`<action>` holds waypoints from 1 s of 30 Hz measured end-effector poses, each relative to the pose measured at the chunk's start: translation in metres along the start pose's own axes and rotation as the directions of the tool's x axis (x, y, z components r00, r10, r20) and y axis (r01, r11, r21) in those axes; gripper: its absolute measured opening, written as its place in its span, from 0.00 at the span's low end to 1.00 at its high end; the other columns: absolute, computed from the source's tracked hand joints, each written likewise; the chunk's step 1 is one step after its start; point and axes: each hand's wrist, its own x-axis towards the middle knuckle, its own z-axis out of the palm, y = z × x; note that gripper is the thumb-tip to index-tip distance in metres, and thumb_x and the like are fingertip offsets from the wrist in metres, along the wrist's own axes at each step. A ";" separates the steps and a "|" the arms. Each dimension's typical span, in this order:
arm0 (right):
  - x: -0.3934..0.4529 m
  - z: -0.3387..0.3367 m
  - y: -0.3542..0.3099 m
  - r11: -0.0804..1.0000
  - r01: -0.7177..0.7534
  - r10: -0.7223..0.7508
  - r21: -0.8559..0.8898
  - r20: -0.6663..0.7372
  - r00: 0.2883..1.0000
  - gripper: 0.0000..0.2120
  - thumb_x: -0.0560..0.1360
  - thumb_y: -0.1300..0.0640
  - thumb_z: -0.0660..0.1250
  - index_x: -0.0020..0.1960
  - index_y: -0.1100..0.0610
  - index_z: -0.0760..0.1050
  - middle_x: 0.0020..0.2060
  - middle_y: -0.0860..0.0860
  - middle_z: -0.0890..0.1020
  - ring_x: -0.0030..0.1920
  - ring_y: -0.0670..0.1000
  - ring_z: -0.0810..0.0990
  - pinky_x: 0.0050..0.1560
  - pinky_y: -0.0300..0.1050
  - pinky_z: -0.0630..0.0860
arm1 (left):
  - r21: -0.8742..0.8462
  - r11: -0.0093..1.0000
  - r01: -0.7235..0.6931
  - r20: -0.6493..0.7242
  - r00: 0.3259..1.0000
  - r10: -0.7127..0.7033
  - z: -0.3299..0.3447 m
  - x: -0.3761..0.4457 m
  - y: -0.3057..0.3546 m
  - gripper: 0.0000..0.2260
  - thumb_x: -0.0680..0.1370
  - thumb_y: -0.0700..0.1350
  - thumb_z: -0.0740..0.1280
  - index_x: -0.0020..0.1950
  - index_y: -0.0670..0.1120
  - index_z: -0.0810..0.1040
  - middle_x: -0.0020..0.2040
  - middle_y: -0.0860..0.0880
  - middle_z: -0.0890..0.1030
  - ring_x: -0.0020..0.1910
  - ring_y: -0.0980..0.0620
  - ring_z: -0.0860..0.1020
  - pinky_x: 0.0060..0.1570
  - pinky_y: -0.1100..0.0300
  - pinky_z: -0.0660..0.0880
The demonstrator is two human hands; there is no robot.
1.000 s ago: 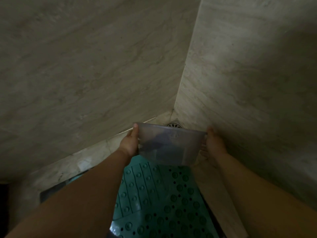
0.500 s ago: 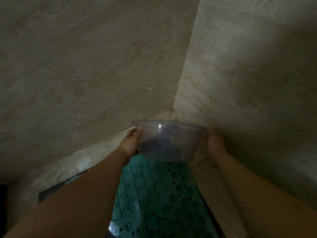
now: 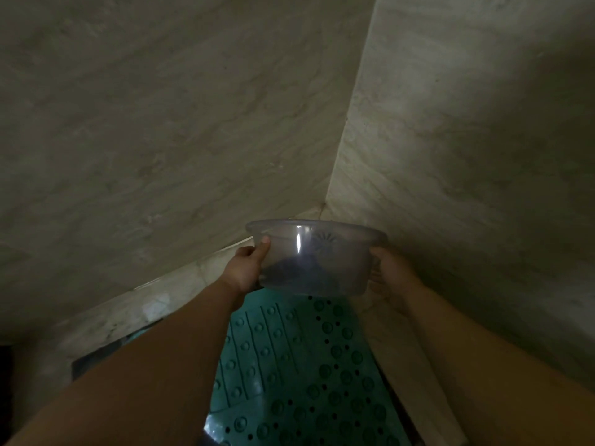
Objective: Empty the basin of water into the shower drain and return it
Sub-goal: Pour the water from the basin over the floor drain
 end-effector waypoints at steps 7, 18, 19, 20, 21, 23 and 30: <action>-0.007 0.005 0.001 1.000 0.021 -0.022 0.011 0.054 0.998 0.22 0.81 0.44 0.54 0.72 0.50 0.65 0.68 0.55 0.74 0.63 0.59 0.75 0.51 0.49 0.73 | 0.012 1.000 0.012 0.024 1.000 -0.012 -0.004 0.001 -0.003 0.29 0.75 0.62 0.63 0.70 0.46 0.70 0.66 0.41 0.77 0.55 0.42 0.78 0.45 0.54 0.76; -0.010 0.003 0.000 0.998 0.054 -0.057 0.038 0.101 0.993 0.25 0.80 0.44 0.58 0.74 0.50 0.63 0.69 0.54 0.73 0.63 0.57 0.75 0.46 0.45 0.72 | -0.012 1.000 -0.023 0.062 0.998 0.024 -0.005 0.001 -0.003 0.29 0.75 0.60 0.65 0.72 0.47 0.70 0.66 0.43 0.77 0.52 0.47 0.78 0.32 0.64 0.76; -0.010 0.003 -0.001 0.997 0.060 -0.064 0.040 0.104 0.993 0.25 0.80 0.44 0.58 0.74 0.51 0.63 0.69 0.54 0.73 0.62 0.56 0.75 0.42 0.44 0.72 | -0.031 0.999 -0.024 0.063 0.998 0.026 -0.005 0.001 -0.002 0.28 0.76 0.60 0.65 0.71 0.47 0.70 0.66 0.43 0.77 0.50 0.48 0.78 0.29 0.65 0.77; -0.010 0.003 -0.002 0.997 0.064 -0.067 0.038 0.107 0.992 0.25 0.80 0.45 0.58 0.75 0.51 0.63 0.69 0.54 0.73 0.62 0.56 0.75 0.40 0.43 0.72 | -0.050 0.999 -0.022 0.061 0.998 0.025 -0.005 0.000 -0.001 0.27 0.76 0.59 0.65 0.71 0.47 0.70 0.65 0.43 0.77 0.48 0.50 0.78 0.27 0.67 0.76; -0.010 0.003 -0.002 0.997 0.065 -0.068 0.030 0.109 0.992 0.25 0.80 0.45 0.59 0.75 0.51 0.63 0.69 0.54 0.73 0.63 0.57 0.74 0.41 0.44 0.72 | -0.065 0.998 -0.018 0.057 0.998 0.022 -0.004 -0.001 0.000 0.27 0.76 0.58 0.66 0.71 0.46 0.71 0.65 0.43 0.77 0.46 0.51 0.78 0.26 0.68 0.76; -0.008 0.002 -0.002 0.998 0.066 -0.067 0.014 0.110 0.992 0.25 0.79 0.45 0.60 0.75 0.51 0.63 0.70 0.53 0.72 0.65 0.57 0.73 0.51 0.49 0.73 | -0.078 0.997 -0.011 0.050 0.999 0.015 -0.004 -0.002 0.001 0.26 0.76 0.57 0.66 0.71 0.47 0.71 0.65 0.43 0.78 0.46 0.51 0.78 0.25 0.68 0.76; -0.009 0.001 -0.006 0.992 0.123 -0.126 0.037 0.117 0.985 0.22 0.79 0.51 0.62 0.72 0.54 0.67 0.65 0.53 0.76 0.48 0.47 0.79 0.33 0.35 0.76 | 0.002 1.000 -0.030 -0.007 1.000 0.030 -0.010 0.003 -0.001 0.30 0.74 0.61 0.66 0.72 0.49 0.70 0.67 0.46 0.76 0.64 0.46 0.75 0.64 0.47 0.72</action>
